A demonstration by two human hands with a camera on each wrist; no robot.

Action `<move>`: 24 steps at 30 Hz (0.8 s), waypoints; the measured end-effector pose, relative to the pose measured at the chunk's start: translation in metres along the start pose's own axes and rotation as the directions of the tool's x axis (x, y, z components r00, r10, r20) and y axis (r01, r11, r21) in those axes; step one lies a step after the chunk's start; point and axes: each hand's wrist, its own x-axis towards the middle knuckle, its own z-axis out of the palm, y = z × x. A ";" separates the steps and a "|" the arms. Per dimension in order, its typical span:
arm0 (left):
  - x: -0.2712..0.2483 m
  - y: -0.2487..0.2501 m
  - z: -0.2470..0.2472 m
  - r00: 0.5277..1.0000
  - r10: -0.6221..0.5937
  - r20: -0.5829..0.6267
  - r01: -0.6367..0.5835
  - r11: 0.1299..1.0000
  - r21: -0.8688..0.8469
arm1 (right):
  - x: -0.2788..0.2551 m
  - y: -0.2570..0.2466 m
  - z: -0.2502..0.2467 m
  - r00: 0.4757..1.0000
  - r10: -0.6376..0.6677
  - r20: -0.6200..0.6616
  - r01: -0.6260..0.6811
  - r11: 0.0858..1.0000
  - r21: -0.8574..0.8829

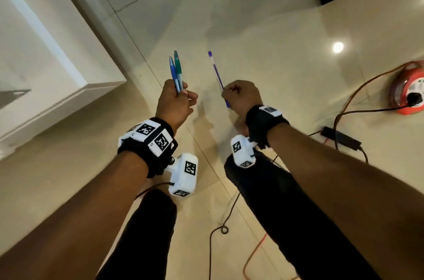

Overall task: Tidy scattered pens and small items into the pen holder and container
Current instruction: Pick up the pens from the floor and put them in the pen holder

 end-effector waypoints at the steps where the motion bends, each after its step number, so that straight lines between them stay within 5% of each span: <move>1: -0.012 0.006 -0.004 1.000 -0.010 0.012 0.010 1.000 -0.011 | -0.019 -0.009 0.000 1.000 0.009 -0.019 -0.007 0.992 0.125; 3: -0.038 0.017 -0.013 0.999 -0.012 0.049 0.013 1.000 -0.017 | -0.063 -0.033 -0.006 0.999 -0.005 -0.041 0.016 0.959 0.282; 9: -0.124 0.052 -0.052 0.995 0.054 0.086 -0.041 0.988 -0.151 | -0.182 -0.115 -0.008 0.979 -0.201 0.026 0.178 0.916 0.359; 16: -0.203 0.050 -0.133 0.996 0.071 0.051 -0.047 0.928 -0.370 | -0.262 -0.172 -0.001 0.921 -0.348 0.175 0.298 0.920 0.256; 21: -0.241 0.026 -0.180 0.998 0.040 -0.050 -0.060 0.855 -0.516 | -0.303 -0.199 0.021 0.828 -0.434 0.356 0.455 0.890 0.027; 24: -0.267 0.002 -0.218 0.996 0.014 -0.092 -0.074 0.722 -0.688 | -0.332 -0.229 0.046 0.726 -0.488 0.485 0.579 0.814 -0.049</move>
